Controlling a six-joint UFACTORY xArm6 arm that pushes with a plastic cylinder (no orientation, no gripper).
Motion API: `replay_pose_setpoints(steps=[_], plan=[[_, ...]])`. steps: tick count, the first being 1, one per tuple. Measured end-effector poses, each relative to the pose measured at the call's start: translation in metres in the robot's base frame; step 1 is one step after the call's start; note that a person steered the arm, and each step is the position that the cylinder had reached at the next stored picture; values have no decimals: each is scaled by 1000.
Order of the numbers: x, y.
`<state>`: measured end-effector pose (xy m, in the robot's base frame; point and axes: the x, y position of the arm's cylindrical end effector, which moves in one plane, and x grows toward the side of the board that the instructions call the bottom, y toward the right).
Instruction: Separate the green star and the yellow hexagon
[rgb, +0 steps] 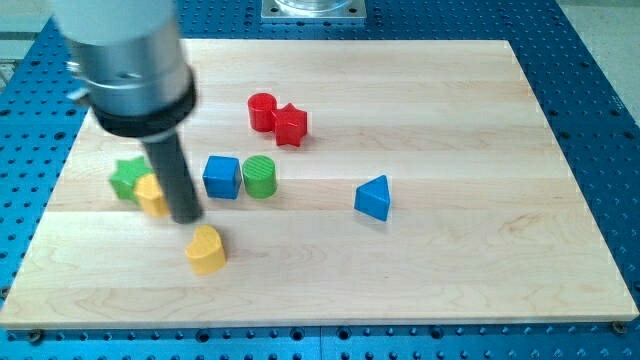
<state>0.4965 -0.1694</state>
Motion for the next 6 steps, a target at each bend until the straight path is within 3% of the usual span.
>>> replay_pose_setpoints(steps=[1, 2, 3, 4, 5, 6], plan=[[-17, -63], [-1, -110], [-10, -134], [-55, -113], [-73, -87], [-73, -134]])
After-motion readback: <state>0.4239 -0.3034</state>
